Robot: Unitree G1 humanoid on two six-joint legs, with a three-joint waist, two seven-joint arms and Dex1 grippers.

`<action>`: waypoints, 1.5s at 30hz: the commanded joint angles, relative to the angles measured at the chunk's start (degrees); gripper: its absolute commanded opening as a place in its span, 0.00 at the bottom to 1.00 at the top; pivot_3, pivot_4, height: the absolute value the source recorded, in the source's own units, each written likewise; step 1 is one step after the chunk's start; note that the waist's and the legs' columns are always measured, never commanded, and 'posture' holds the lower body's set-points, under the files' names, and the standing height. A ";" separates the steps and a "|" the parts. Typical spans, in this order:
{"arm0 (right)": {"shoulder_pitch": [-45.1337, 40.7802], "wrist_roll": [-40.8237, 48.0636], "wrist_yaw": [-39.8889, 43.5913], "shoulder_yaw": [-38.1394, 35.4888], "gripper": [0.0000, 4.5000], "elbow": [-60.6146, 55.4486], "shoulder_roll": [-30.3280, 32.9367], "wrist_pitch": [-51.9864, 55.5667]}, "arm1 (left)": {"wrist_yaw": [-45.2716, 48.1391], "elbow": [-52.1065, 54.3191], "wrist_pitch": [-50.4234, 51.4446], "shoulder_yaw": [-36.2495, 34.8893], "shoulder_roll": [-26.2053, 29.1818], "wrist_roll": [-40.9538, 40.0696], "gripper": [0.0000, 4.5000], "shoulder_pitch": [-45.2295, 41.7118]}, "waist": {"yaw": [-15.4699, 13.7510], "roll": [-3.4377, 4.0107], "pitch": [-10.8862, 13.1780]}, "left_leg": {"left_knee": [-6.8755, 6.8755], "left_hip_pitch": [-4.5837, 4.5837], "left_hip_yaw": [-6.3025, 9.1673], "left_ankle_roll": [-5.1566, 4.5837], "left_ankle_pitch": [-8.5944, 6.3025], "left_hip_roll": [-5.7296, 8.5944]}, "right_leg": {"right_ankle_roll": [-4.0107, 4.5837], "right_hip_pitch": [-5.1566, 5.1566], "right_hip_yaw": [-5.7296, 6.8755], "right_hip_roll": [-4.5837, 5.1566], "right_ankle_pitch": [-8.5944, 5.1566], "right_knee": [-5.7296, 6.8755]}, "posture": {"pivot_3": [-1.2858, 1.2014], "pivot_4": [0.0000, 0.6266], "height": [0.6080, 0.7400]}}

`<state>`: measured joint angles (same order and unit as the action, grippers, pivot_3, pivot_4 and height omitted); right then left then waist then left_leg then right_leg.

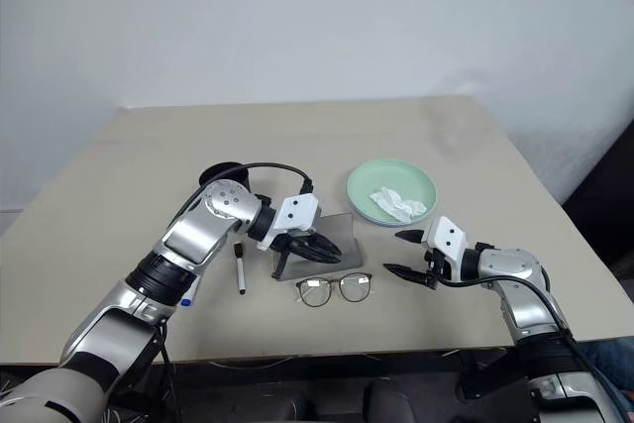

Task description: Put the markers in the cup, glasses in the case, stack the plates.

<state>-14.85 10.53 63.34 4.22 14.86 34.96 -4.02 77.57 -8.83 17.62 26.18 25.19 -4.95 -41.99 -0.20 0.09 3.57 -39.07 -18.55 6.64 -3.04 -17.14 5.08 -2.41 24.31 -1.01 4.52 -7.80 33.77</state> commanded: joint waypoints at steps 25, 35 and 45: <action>-0.31 0.36 -3.23 -0.16 0.80 -3.25 -0.31 0.67 | -1.23 -6.02 -5.32 7.59 -2.50 9.24 0.42 -0.08 | -0.01 0.00 0.00 | -0.02 0.00 -0.03 -0.01 0.00 0.00 | 0.00 0.00 -0.11 -0.07 0.00 0.00 | 0.52 0.00 1.00; 0.01 0.42 -3.75 -0.07 0.80 -4.43 -0.02 1.52 | -1.32 -7.06 -5.20 7.76 -3.14 9.62 0.42 0.16 | 0.00 0.00 0.00 | -0.03 0.00 -0.03 -0.01 0.00 -0.01 | 0.00 -0.01 -0.11 -0.08 0.00 0.01 | 0.52 0.00 1.00; -0.62 0.14 -3.75 0.10 0.80 -3.90 0.01 1.36 | -1.10 -5.95 -4.67 7.35 -2.95 9.08 0.09 0.34 | 0.00 0.00 -0.01 | -0.04 0.02 -0.03 -0.01 0.00 -0.02 | 0.00 -0.02 -0.13 -0.09 0.00 0.01 | 0.52 0.00 1.00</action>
<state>-14.46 10.52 59.90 5.21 12.81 34.63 -2.27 76.49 -15.61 12.88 34.32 22.03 3.75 -40.71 -0.20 0.10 3.57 -39.12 -18.53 6.60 -3.04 -17.14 5.06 -2.41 24.29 -1.15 4.41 -7.80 33.78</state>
